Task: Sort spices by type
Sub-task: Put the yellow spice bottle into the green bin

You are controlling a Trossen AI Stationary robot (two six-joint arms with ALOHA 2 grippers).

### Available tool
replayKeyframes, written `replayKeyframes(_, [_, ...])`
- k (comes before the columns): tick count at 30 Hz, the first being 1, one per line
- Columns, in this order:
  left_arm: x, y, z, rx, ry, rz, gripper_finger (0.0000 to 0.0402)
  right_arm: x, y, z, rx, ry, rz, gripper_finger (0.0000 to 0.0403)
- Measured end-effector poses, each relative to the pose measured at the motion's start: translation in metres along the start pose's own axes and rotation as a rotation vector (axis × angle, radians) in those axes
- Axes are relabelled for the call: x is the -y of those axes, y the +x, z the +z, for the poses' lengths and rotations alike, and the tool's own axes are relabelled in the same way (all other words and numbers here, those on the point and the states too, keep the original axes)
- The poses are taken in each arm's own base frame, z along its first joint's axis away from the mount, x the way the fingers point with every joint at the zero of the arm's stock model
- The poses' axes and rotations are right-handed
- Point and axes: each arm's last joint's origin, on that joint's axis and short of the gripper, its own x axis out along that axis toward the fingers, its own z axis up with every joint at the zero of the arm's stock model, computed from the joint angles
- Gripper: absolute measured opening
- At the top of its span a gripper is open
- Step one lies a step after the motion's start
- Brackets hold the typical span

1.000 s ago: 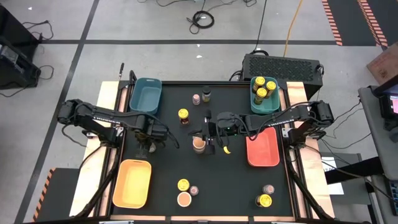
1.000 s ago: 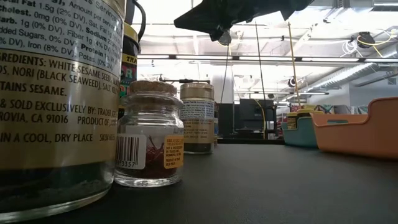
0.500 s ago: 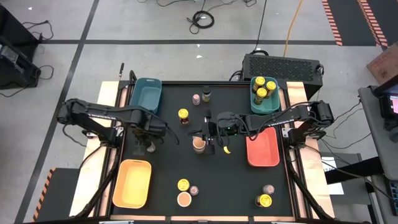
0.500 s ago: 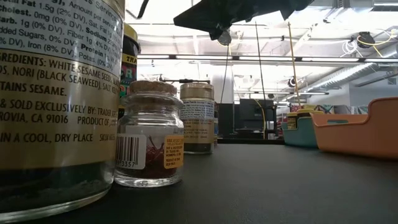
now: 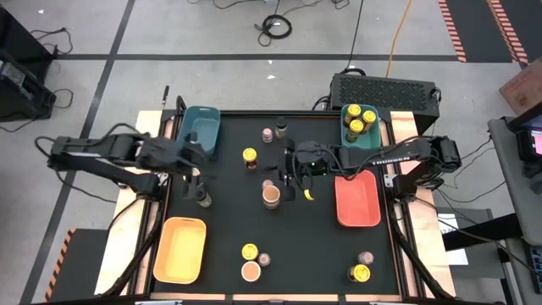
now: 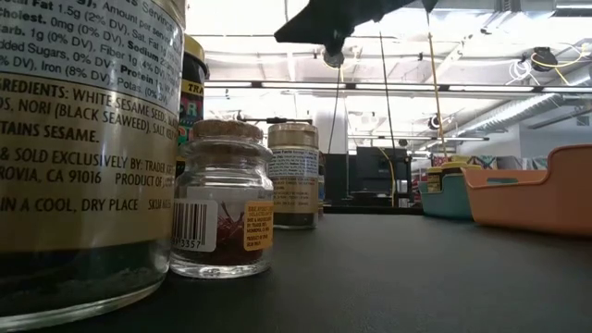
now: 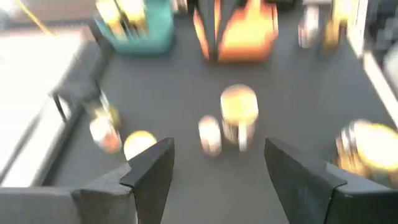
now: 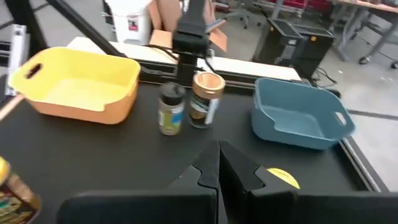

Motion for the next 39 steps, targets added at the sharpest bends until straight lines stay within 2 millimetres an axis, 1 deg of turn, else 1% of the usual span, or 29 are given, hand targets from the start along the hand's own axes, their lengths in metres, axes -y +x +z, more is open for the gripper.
replayKeyframes(3, [0.000,-0.001,-0.020,0.206,-0.015,0.038,0.0251,0.011,0.000,-0.002,-0.010,0.019,-0.025,0.0000])
replayKeyframes(6, [0.001,0.007,-0.045,0.297,-0.014,0.048,0.0251,0.025,0.000,-0.003,0.000,0.055,-0.001,0.0000])
replayKeyframes(10, [0.001,0.015,-0.074,0.313,-0.016,0.100,0.0251,0.046,0.008,-0.011,-0.004,0.084,0.007,0.0000])
replayKeyframes(14, [-0.002,0.018,-0.088,0.331,0.016,0.201,0.0251,0.073,0.021,-0.028,-0.050,0.136,-0.008,0.0000])
replayKeyframes(17, [-0.005,0.020,-0.097,0.327,0.067,0.249,0.0251,0.092,0.031,-0.029,-0.050,0.176,0.036,0.0012])
replayKeyframes(19, [-0.009,0.020,-0.100,0.336,0.062,0.263,0.0251,0.102,0.042,-0.025,-0.045,0.193,0.057,0.0032])
replayKeyframes(21, [-0.013,0.021,-0.102,0.364,0.077,0.239,0.0251,0.107,0.051,-0.023,-0.094,0.204,0.067,0.0060])
replayKeyframes(24, [-0.017,0.023,-0.105,0.409,0.091,0.198,0.0251,0.115,0.068,-0.017,-0.162,0.196,0.077,0.0113])
replayKeyframes(27, [-0.023,0.026,-0.108,0.396,0.092,0.199,0.0251,0.121,0.084,-0.013,-0.232,0.190,0.085,0.0171])
replayKeyframes(30, [-0.027,0.026,-0.109,0.392,0.082,0.213,0.0251,0.125,0.100,-0.016,-0.330,0.180,0.056,0.0226])
replayKeyframes(33, [-0.028,0.026,-0.109,0.402,0.091,0.155,0.0251,0.129,0.110,-0.018,-0.407,0.150,0.027,0.0272])
replayKeyframes(35, [-0.028,0.026,-0.109,0.406,0.098,0.117,0.0251,0.130,0.116,-0.017,-0.424,0.150,0.029,0.0295])
replayKeyframes(39, [-0.028,0.026,-0.110,0.408,0.107,0.083,0.0251,0.129,0.127,-0.027,-0.463,0.154,0.043,0.0329])
